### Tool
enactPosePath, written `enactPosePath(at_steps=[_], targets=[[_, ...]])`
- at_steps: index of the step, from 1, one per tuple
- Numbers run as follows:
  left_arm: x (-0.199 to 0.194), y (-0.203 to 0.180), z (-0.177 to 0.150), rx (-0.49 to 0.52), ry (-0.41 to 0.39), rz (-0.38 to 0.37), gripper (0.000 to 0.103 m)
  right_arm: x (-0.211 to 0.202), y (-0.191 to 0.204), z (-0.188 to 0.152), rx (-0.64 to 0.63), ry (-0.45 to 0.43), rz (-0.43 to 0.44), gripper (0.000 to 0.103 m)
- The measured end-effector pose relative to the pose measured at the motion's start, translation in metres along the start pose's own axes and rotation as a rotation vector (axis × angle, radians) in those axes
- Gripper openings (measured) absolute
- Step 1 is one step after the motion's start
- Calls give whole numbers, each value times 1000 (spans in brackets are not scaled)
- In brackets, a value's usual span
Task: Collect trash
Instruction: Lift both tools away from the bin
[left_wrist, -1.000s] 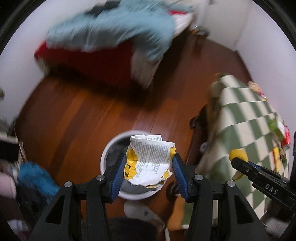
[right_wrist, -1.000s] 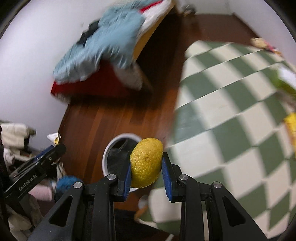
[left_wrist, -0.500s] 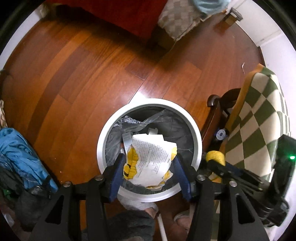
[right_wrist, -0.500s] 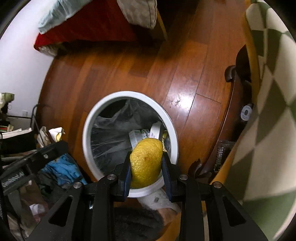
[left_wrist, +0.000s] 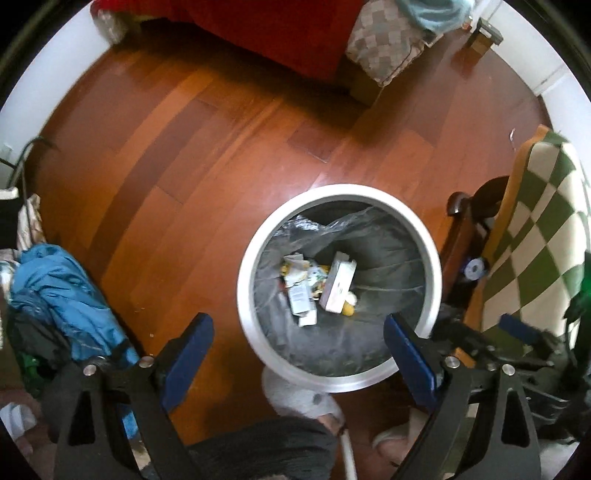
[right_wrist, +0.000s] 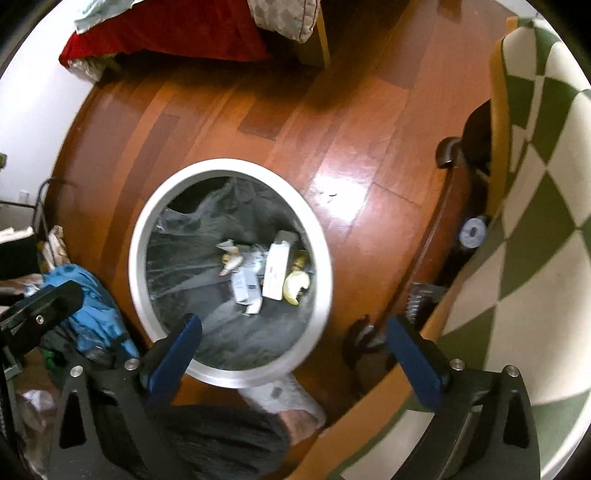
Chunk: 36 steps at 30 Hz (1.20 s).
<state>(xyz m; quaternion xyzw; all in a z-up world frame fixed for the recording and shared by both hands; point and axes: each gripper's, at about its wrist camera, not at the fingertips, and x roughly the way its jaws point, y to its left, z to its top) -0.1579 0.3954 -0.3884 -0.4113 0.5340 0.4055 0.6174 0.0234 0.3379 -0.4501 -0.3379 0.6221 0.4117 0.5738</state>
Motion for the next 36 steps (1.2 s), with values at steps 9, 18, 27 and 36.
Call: enactPosePath(at_steps=[9,18,27,36], targets=[[-20,-2,-16,25,-61,67,94,-14,6,-17,-22,-15,-15,101],[-59,0,-33,29,-146,97,94,-54,13,-33,-37,-77,-4,101],[-113,-4,-61,39,-241,92,94,-117,16,-63,-49,-175,25,101],[-180,-21,-93,64,-359,95,94,-196,1,-100,-30,-293,102,101]])
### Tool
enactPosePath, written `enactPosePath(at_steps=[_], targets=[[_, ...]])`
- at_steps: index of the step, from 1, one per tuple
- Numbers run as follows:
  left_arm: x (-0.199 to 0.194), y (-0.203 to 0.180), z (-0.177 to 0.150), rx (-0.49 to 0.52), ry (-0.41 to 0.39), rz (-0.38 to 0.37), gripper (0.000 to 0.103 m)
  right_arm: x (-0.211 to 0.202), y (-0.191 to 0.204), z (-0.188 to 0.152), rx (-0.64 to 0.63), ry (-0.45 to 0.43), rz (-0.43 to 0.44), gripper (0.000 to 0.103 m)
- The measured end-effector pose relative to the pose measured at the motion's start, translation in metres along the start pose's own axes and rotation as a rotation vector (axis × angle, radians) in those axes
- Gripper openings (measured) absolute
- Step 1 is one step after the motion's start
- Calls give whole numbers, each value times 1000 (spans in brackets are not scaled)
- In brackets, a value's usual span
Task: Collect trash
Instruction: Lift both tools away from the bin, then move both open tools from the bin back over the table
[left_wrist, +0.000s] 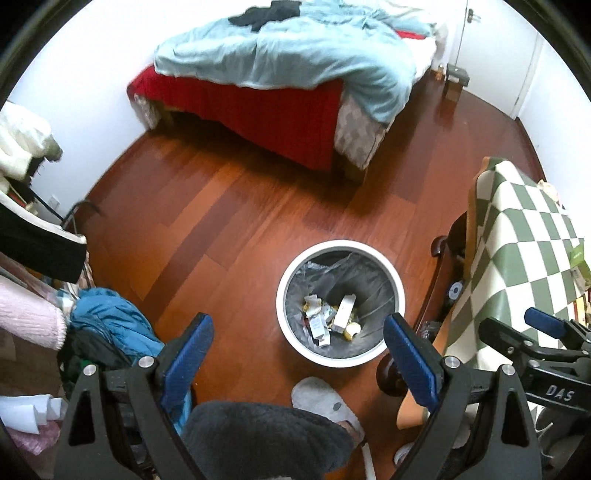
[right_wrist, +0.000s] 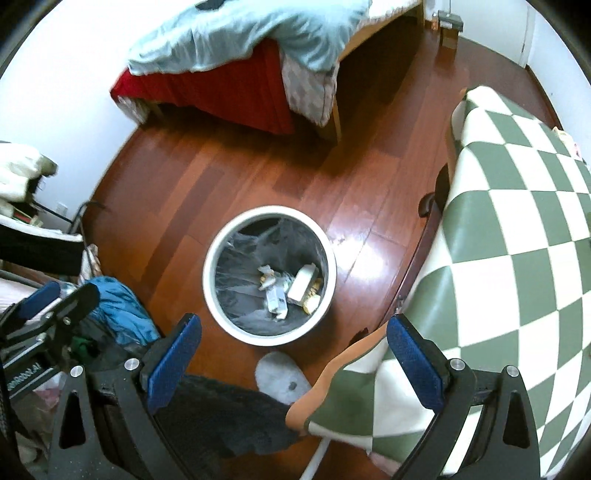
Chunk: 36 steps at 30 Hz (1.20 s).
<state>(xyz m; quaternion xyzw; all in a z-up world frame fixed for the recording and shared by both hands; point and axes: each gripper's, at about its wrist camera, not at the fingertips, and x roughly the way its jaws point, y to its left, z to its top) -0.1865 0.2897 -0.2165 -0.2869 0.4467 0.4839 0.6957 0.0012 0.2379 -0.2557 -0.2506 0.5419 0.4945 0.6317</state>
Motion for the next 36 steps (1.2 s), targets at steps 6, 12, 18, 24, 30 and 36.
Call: enactPosePath(at_steps=[6,12,18,24,30,36], targets=[[-36,-24,-3,23,-54,26,94,-59,-22,-14,69,-81,115,101],[-38,-91,-1,67,-84,-2,94,-105,-87,-31,214,-139,152,101],[6,-207,-5,158,3,-58,94,-131,-217,-52,399,-145,-20,101],[48,-334,-15,286,87,-78,94,-144,-389,-78,664,-151,-217,101],[76,-411,-15,359,150,-84,94,-133,-509,-104,893,-183,-187,65],[85,-445,-20,381,193,-92,94,-110,-549,-104,944,-207,-125,40]])
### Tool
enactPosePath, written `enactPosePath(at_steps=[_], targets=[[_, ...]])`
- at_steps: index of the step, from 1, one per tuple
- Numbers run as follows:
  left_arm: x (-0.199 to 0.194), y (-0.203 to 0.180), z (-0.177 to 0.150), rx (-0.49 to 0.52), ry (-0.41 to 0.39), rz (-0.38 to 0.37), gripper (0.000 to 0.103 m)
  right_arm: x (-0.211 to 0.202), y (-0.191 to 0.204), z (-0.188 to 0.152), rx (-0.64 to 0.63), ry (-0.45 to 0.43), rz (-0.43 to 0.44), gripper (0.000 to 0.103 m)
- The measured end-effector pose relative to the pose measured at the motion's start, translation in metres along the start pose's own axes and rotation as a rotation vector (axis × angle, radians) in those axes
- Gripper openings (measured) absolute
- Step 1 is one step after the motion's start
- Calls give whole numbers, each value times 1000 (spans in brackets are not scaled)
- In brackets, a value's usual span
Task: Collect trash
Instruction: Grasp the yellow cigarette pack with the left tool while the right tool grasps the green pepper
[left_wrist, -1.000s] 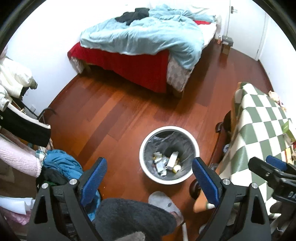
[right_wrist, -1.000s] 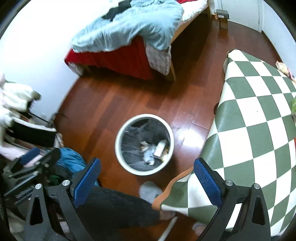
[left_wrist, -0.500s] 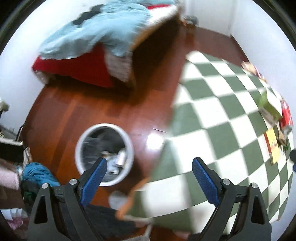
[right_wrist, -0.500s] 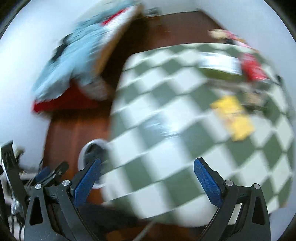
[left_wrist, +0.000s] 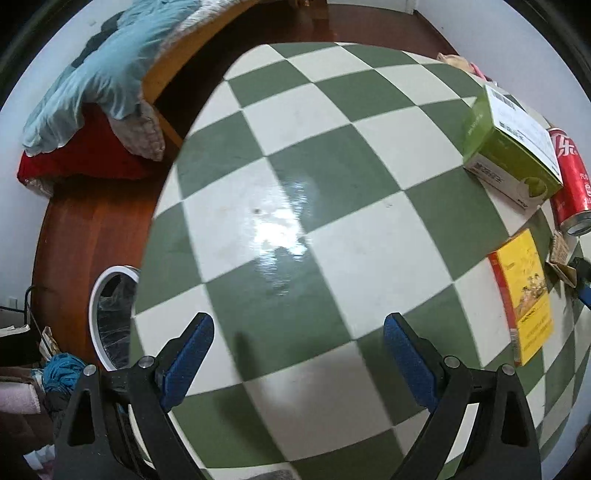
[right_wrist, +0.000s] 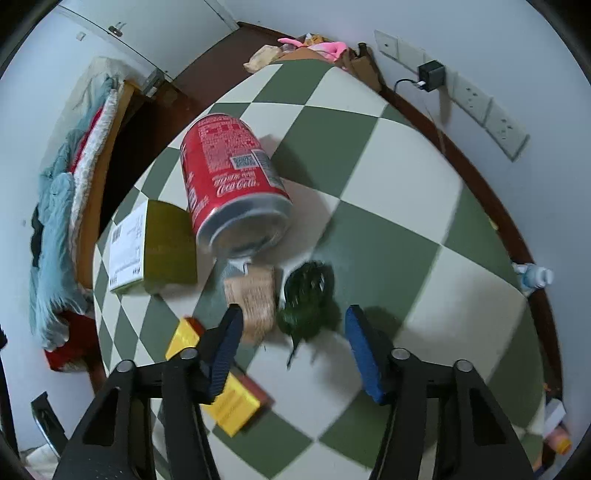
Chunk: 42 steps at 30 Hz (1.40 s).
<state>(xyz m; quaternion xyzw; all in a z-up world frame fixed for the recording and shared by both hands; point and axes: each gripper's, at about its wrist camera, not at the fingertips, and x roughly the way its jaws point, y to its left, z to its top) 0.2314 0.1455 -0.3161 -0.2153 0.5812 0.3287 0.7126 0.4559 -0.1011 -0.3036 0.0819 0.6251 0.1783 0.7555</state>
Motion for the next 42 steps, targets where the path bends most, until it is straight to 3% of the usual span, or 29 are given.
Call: enactPosePath(at_steps=[1,5,8,12,15,18,21,26,32,35,37,42], targets=[[0,-5,1,3,3,-5,94,6,1,-1,-2,8,15,30],[-9,-33,6,26,14,-71,94,2,4,-11,-58,-13,9,29],[-14,-62,13,30,48,-158,94,-15,-2,-23,-111,-34,-62,29],[-6,-109,23,29,132,-269,93,-25,-22,-36,-115,-22,-132,29],[3,-136,27,10,200,-318,93,-27,-41,-37,-75,-11,-119,29],[4,-151,31,23,184,-286,91,-30,-44,-37,-86,-16,-146,29],[4,-159,30,47,155,-217,64,-31,-41,-38,-100,-13,-154,29],[-3,-158,14,151,120,-192,63,-31,-36,-42,-130,3,-163,29],[-9,-120,-26,306,116,-155,63,-35,-37,-60,-183,64,-154,29],[-7,-104,-35,295,142,-183,65,-36,-42,-61,-167,62,-158,35],[-5,-101,-36,265,148,-200,66,-36,-50,-59,-113,50,-142,60],[-10,-110,-40,217,103,-151,61,-34,-55,-53,-50,0,-113,60]])
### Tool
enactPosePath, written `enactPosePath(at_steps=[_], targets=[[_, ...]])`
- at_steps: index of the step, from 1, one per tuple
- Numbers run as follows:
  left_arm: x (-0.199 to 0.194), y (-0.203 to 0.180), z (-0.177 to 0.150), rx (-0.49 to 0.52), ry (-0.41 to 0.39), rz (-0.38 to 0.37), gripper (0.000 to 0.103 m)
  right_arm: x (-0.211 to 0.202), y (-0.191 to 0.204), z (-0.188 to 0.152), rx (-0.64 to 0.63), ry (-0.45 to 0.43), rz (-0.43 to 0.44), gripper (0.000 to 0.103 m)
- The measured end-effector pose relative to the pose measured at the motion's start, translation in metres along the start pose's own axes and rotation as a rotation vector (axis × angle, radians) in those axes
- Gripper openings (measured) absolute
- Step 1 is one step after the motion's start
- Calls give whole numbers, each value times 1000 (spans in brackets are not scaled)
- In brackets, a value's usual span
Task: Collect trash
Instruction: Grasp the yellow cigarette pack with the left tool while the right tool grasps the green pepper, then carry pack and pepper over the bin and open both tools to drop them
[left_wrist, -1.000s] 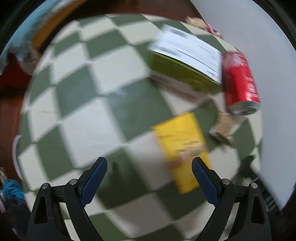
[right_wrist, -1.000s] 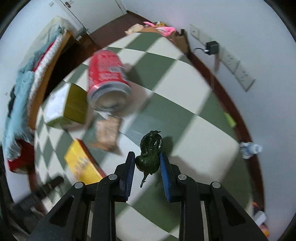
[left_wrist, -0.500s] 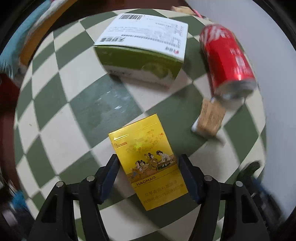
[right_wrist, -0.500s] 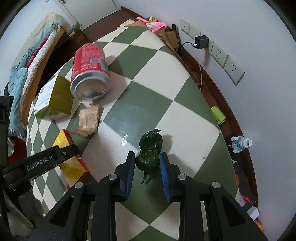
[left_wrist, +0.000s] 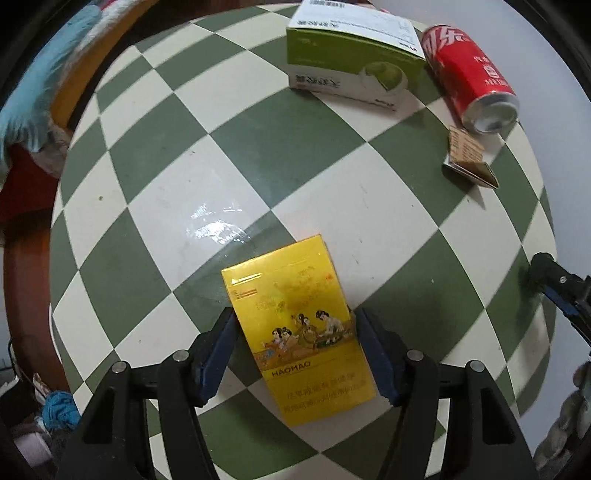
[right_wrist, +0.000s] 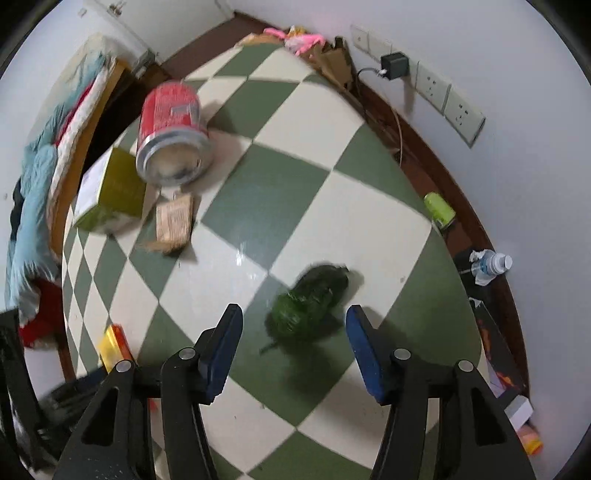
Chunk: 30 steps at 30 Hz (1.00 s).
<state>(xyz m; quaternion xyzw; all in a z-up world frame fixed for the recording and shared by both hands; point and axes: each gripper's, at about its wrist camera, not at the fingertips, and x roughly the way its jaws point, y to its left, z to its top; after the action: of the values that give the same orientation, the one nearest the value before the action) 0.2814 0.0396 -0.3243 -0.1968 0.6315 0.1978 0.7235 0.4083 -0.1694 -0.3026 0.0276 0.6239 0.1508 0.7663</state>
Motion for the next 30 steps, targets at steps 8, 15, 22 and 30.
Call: enactPosePath(at_steps=[8,15,22,30], targets=[[-21,10,-16,21,-80,35,59,-3,9,-3,-20,-38,-19,29],[-87,14,-50,58,-248,68,58,-30,32,-25,-116,-81,8,29],[-143,79,-63,22,-380,41,58,-66,80,-60,-207,-114,105,29],[-181,200,-80,-87,-457,63,58,-92,187,-113,-364,-105,255,29]])
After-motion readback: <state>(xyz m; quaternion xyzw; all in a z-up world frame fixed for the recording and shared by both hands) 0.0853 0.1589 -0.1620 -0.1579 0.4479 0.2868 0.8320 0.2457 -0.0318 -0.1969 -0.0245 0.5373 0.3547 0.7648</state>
